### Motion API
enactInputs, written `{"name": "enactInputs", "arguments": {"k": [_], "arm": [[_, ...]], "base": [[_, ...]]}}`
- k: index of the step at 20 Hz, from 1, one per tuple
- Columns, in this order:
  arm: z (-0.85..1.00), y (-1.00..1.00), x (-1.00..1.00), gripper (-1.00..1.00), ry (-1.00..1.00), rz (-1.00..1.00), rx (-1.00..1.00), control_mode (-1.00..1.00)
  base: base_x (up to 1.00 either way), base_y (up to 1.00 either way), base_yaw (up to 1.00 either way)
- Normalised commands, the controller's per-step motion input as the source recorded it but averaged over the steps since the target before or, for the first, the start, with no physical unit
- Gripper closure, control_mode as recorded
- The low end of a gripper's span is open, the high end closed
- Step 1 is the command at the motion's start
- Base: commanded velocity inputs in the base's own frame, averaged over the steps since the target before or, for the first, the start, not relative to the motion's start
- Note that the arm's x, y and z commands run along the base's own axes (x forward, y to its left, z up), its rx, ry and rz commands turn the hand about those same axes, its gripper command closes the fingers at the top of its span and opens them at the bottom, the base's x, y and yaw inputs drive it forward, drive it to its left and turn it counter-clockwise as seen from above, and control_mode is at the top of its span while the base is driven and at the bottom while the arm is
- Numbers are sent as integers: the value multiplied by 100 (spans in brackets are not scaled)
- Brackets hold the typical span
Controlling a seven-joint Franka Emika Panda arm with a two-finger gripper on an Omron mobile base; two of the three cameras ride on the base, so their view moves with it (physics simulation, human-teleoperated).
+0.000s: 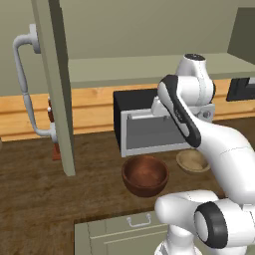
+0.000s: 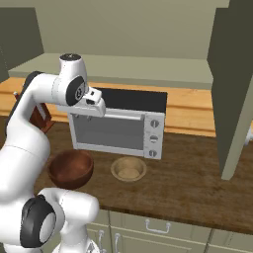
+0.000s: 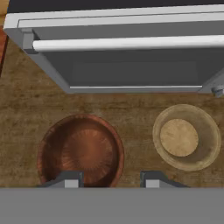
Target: Pick up the bowls on the counter and stack them on top of one another in the open cabinet. Place the smaller bowl on top of the larger bowl.
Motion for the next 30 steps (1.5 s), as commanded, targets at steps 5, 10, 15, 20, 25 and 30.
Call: {"name": "enactInputs", "arguments": {"k": [5,10,15,20,25,30], "arm": [[0,-9,-31,-100,0,-1,0,-100],[-3,-51,-46,-100,-2,-13,1,-100],[-33,-84,-8,-100,4,-14,0,-100],[-56,-78,-8,-100,0,-13,3,-100],[-64,-69,0,-100,1,-13,3,-100],[-62,-66,2,-100,0,-12,9,-100]], "base": [[0,0,0],[0,0,0],[0,0,0],[0,0,0],[0,0,0],[0,0,0]]}}
